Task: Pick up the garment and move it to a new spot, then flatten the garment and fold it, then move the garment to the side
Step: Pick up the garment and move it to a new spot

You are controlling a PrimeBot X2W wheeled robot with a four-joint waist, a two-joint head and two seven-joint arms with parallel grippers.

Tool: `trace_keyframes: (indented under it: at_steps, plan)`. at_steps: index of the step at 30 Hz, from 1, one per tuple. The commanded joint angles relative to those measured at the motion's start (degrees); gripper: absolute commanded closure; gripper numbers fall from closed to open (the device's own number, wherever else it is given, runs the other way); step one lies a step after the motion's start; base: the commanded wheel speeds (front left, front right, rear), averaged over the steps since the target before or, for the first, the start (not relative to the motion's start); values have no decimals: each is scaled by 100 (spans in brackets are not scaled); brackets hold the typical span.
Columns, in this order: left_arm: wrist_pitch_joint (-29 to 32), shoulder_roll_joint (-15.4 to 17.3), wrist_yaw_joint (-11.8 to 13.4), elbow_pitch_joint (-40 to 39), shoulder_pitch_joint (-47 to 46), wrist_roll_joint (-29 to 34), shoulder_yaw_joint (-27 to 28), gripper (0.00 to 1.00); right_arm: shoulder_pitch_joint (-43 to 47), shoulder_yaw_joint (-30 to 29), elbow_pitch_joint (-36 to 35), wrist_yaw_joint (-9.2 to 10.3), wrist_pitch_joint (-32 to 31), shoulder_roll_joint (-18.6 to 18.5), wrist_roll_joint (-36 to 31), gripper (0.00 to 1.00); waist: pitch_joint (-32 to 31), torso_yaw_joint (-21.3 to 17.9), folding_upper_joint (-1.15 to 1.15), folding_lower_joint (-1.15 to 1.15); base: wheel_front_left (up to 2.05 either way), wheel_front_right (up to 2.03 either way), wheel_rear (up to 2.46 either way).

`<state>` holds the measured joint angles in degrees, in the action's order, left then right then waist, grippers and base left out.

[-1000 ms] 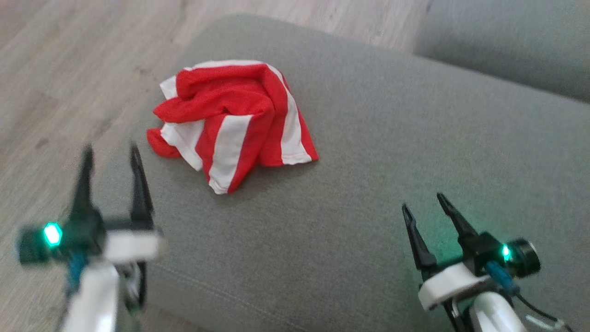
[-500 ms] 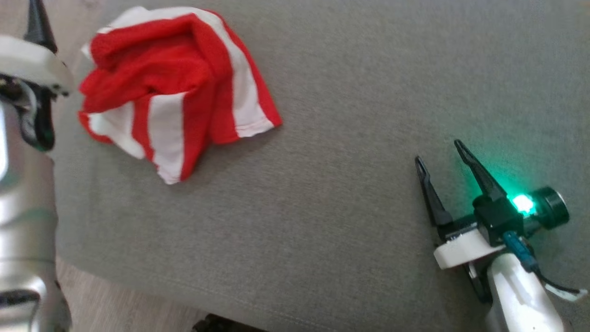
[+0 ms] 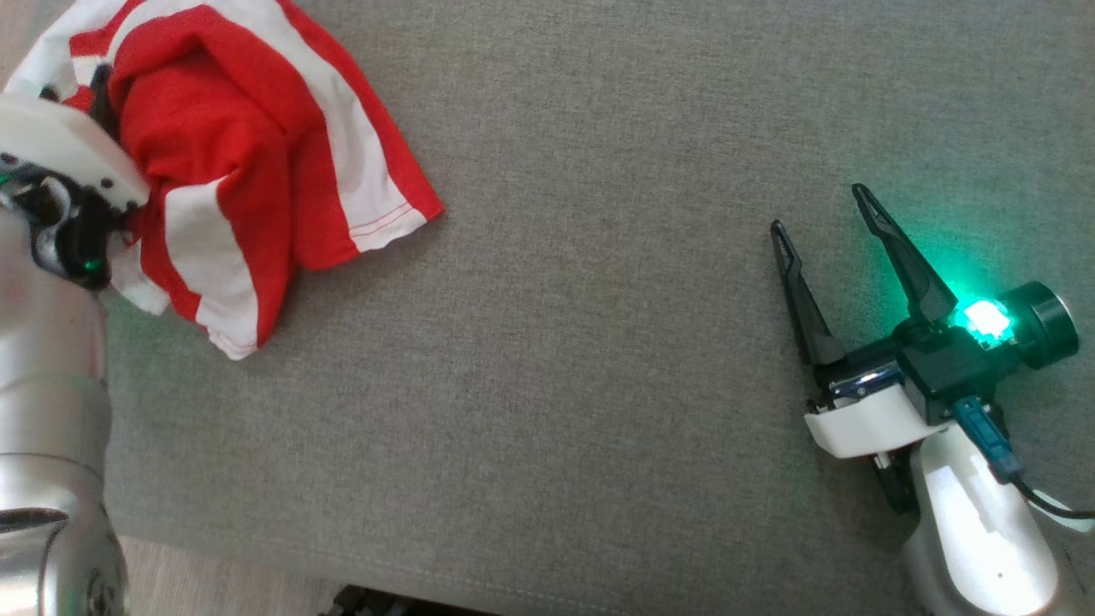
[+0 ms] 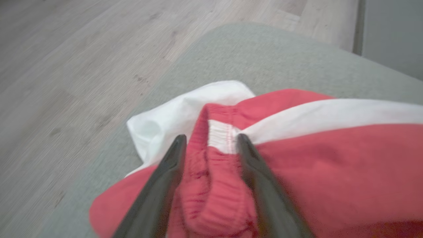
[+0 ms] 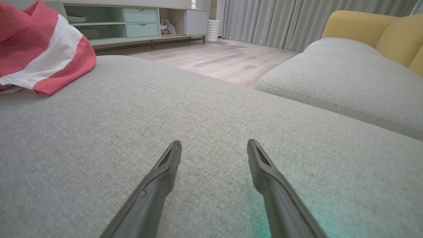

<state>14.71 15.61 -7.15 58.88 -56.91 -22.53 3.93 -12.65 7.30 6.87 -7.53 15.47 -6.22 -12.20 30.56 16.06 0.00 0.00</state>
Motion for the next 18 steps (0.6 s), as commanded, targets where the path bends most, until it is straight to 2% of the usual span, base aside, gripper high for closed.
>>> trace_keyframes:
  at_steps: [1, 4, 10, 18]
  plan:
    - [-100, 313, -30, -230, -155, -73, 38, 100, 35, -6, 181, 4, -48, -71, -53, 0, 8, 27, 0, 0, 0, 0, 0]
    - [-232, 339, -32, -450, -146, -464, -239, 100, -6, 15, 219, 4, -48, -64, -45, 0, -30, 72, 0, 0, 0, 0, 0]
    - [-503, 595, -33, -1142, -140, -1245, -811, 100, -47, 110, 354, 4, -48, 39, 37, 0, -408, 39, 0, 0, 0, 0, 0]
    - [-475, 1010, -33, -2287, -451, -1822, -1610, 100, -40, 233, 520, 4, -48, 260, 229, 0, -1155, -277, 0, 0, 0, 0, 0]
